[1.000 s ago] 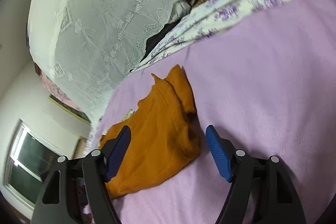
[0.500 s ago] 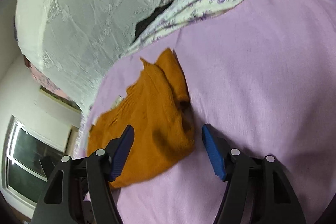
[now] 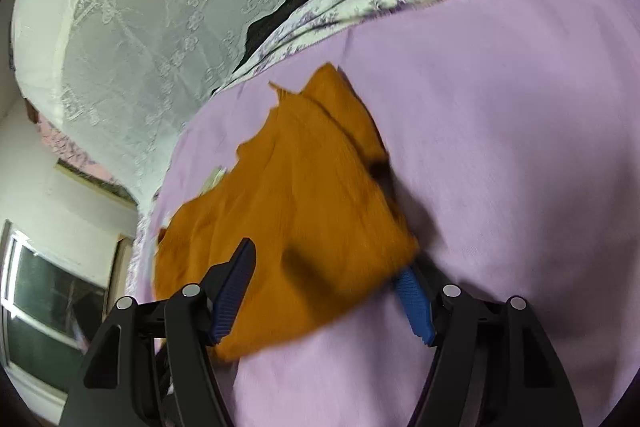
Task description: Fold small clothes
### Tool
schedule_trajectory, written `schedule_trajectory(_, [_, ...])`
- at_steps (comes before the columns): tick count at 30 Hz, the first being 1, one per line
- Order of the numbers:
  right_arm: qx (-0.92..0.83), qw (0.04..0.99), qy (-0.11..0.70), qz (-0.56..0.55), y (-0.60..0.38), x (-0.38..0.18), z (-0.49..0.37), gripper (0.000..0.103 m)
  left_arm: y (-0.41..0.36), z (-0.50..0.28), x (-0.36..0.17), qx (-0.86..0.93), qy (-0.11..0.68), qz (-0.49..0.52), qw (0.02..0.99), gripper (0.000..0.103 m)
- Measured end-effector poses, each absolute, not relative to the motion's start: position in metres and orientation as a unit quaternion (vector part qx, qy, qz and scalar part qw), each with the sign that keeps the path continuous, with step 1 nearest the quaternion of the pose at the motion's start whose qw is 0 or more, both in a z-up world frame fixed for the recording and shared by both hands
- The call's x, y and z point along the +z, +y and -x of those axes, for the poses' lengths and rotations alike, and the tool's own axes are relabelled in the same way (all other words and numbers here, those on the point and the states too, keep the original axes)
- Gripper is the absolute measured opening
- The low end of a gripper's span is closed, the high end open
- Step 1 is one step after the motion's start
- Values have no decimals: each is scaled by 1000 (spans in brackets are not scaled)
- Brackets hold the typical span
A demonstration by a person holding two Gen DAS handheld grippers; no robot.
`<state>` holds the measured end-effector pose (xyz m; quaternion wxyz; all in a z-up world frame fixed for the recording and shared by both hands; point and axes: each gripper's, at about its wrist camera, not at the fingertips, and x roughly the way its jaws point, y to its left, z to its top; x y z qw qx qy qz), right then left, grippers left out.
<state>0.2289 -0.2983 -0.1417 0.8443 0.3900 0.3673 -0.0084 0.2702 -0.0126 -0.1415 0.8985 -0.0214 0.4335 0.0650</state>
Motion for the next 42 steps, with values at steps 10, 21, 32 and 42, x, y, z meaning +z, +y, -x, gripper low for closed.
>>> schedule_trajectory(10, [-31,849,318,-421,-309,-155,-233,33,-10,-268,-139,54,432,32,900,99])
schedule_trajectory(21, [-2,860,322,-395,-303,-153,-248,43,-25,-268,-138,50,422,0,905,99])
schedule_trajectory(32, [11,858,309,-411,-308,-153,-244,18,-13,-264,-133,34,422,30,906,99])
schedule_trajectory(42, [23,839,309,-448,-317,-165,-245,20,42,-263,-95,44,417,41,907,99])
